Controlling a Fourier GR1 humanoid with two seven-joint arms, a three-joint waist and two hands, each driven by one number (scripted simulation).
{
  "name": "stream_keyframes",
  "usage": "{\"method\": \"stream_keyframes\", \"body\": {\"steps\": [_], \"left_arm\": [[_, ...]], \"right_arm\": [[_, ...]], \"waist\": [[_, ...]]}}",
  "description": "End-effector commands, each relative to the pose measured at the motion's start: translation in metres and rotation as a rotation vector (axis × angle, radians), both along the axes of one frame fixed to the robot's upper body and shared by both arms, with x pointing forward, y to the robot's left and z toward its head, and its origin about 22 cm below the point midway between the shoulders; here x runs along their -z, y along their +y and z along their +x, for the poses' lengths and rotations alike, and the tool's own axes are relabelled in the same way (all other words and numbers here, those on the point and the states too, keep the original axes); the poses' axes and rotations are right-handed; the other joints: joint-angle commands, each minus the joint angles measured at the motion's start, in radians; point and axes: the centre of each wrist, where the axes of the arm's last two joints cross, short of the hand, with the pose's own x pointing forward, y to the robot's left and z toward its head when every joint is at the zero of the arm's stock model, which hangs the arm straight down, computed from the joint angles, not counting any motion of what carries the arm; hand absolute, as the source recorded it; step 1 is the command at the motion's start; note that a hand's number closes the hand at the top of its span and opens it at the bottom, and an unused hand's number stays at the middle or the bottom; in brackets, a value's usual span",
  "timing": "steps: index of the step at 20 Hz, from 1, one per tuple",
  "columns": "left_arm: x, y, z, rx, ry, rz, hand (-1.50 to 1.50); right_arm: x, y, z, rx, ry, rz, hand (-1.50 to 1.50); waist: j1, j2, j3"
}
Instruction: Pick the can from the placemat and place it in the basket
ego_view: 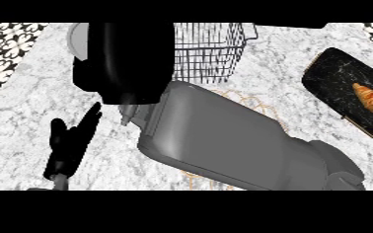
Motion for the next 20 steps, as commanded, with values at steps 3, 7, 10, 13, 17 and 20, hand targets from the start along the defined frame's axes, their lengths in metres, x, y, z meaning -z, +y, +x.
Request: {"method": "stream_keyframes", "body": {"steps": [3,7,10,13,17,20], "left_arm": [[0.020,0.004,-0.009,-0.029,0.143,0.011,0.00],[0.027,0.006,-0.023,-0.048,0.149,-0.027,0.00],[0.034,0.000,-0.026,-0.044,0.145,-0.002,0.00],[0.031,0.002,-0.025,-0.059,0.127,0.000,0.00],[0.022,0.007,-0.024,-0.045,0.133,0.003,0.00],[0.025,0.010,-0.018,-0.046,0.134,0.014,0.00]], "right_arm": [[-0.049,0.015,0.016,0.183,0.108,0.153,1.50],[-0.060,0.017,0.031,0.226,0.132,0.160,1.50],[-0.063,0.021,0.041,0.255,0.132,0.128,1.50],[-0.056,0.017,0.061,0.280,0.134,0.100,1.50],[-0.054,0.016,0.078,0.289,0.146,0.101,1.50],[-0.025,0.006,0.091,0.278,0.169,0.137,1.50]], "waist": [[-0.006,0.019,-0.011],[-0.015,0.018,-0.009],[-0.026,0.020,-0.009],[-0.032,0.023,-0.008],[-0.006,0.028,-0.009],[-0.020,0.029,-0.008]]}}
